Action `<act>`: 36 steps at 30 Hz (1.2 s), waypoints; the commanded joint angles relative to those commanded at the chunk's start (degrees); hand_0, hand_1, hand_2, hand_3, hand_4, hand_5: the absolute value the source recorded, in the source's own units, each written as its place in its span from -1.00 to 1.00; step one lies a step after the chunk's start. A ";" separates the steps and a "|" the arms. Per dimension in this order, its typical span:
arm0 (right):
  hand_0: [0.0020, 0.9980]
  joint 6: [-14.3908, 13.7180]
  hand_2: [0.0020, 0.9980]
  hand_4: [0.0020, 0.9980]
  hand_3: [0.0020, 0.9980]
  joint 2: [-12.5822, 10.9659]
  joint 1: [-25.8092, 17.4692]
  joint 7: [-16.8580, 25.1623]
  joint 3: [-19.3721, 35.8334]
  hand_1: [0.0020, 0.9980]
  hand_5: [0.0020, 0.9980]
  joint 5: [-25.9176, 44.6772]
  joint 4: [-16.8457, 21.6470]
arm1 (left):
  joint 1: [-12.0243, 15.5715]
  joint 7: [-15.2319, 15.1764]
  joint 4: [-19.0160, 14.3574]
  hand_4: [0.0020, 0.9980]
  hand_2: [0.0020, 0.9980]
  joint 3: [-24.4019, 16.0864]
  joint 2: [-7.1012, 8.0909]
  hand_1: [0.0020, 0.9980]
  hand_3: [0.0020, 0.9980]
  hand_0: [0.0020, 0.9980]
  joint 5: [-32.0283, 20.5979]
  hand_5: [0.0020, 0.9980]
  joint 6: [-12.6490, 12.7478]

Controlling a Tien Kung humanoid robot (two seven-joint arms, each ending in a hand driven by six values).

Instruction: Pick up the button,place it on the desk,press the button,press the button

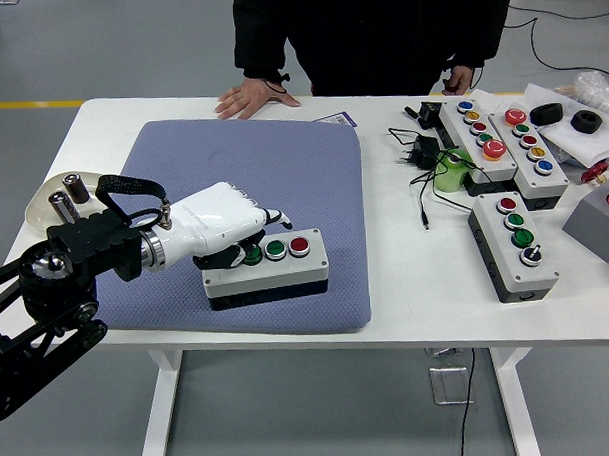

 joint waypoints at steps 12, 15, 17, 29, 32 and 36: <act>0.50 0.02 0.42 -0.64 0.16 -0.03 0.27 0.05 -0.23 0.39 -0.74 0.09 0.00 | -1.62 0.00 3.26 -1.00 -0.89 3.32 -1.78 -1.00 0.60 -0.95 0.00 -1.00 -0.59; 0.50 0.01 0.42 -0.64 0.16 -0.04 0.26 0.07 -0.29 0.39 -0.74 0.22 0.00 | -1.71 -0.06 3.47 -1.00 -0.89 3.62 -1.96 -1.00 0.60 -0.95 0.00 -1.00 -0.76; 0.50 0.01 0.42 -0.64 0.16 -0.06 0.26 0.08 -0.32 0.39 -0.74 0.30 0.00 | -1.90 -0.15 3.54 -1.00 -0.90 4.08 -1.90 -1.00 0.60 -0.96 0.00 -1.00 -0.98; 0.50 0.02 0.42 -0.64 0.16 -0.06 0.33 0.07 -0.37 0.39 -0.74 0.30 0.00 | -2.67 -0.02 5.19 -1.00 -0.90 6.64 -2.38 -1.00 0.59 -0.96 0.00 -1.00 -2.76; 0.50 0.03 0.42 -0.64 0.16 -0.06 0.34 0.06 -0.31 0.39 -0.74 0.23 0.00 | -2.78 0.13 5.86 -1.00 -0.90 6.60 -2.51 -1.00 0.59 -0.96 0.00 -1.00 -2.99; 0.50 0.01 0.42 -0.64 0.17 -0.07 0.33 0.09 -0.31 0.39 -0.75 0.28 0.00 | -2.34 0.10 5.43 -1.00 -0.90 4.54 -2.50 -1.00 0.59 -0.96 0.00 -1.00 -2.70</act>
